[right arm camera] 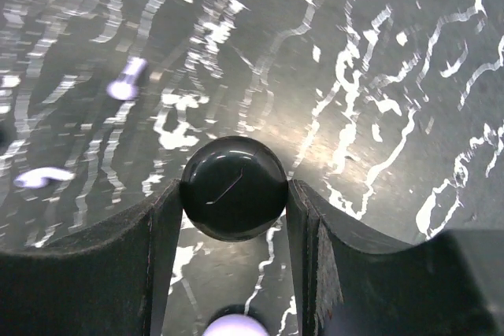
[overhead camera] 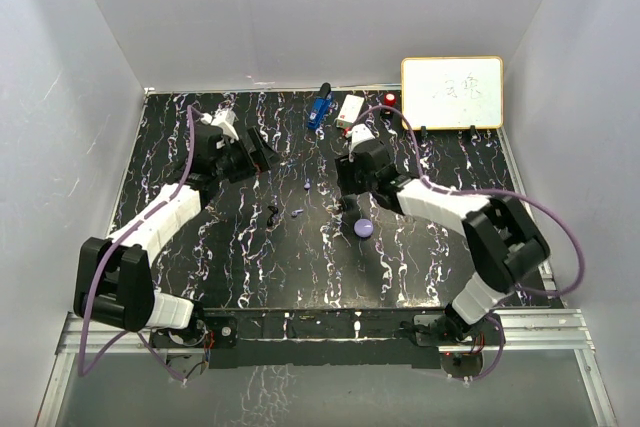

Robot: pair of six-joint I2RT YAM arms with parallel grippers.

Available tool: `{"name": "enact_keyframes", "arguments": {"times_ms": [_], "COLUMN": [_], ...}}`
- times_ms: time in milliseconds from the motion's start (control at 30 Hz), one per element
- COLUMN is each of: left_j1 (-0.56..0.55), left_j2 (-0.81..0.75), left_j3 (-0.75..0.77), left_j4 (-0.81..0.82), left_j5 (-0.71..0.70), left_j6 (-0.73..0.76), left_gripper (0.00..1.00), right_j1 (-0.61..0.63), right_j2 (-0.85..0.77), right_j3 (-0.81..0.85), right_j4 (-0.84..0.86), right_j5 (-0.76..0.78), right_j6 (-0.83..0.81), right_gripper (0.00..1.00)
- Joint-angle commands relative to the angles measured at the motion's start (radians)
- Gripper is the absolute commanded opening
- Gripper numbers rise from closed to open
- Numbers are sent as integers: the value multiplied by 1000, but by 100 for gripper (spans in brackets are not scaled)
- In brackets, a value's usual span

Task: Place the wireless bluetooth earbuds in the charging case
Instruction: Pick up the charging case at the center of the board.

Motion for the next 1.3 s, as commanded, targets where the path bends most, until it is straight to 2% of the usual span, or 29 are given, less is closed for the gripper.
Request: {"name": "enact_keyframes", "arguments": {"times_ms": [0, 167, 467, 833, 1067, 1267], "left_j1": [-5, -12, -96, -154, -159, -159], "left_j2": [-8, -4, 51, 89, 55, 34], "left_j3": [-46, -112, -140, -145, -175, -192], "left_j4": [103, 217, 351, 424, 448, 468], "left_j5": [119, 182, 205, 202, 191, 201], "left_j6": [-71, -158, -243, -273, -283, -291], "left_gripper": [97, 94, 82, 68, 60, 49], "right_j1": [15, 35, 97, 123, 124, 124], "right_j2": [-148, -202, -201, -178, -154, -148], "right_j3": [-88, -129, -134, -115, -102, -100], "right_j4": [256, 317, 369, 374, 374, 388], "right_j5": [-158, -274, -370, -377, -350, -332], "right_j6": [-65, -90, -113, -109, -93, -89], "right_gripper": [29, 27, 24, 24, 24, 23]}}
